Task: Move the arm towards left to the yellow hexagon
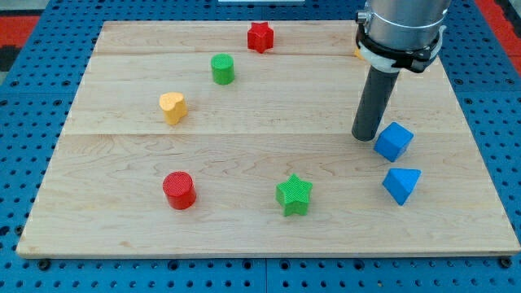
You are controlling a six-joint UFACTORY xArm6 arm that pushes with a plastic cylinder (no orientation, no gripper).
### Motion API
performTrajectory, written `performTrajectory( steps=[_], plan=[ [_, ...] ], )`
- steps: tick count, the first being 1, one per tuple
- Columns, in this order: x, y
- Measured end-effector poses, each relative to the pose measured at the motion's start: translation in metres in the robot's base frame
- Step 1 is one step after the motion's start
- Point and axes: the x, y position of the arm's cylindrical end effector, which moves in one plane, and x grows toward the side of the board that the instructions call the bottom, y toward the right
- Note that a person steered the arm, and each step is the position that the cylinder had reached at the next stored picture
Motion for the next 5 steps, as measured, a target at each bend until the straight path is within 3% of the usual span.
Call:
performTrajectory(
  steps=[5],
  plan=[
    [-0.032, 0.000]
  ],
)
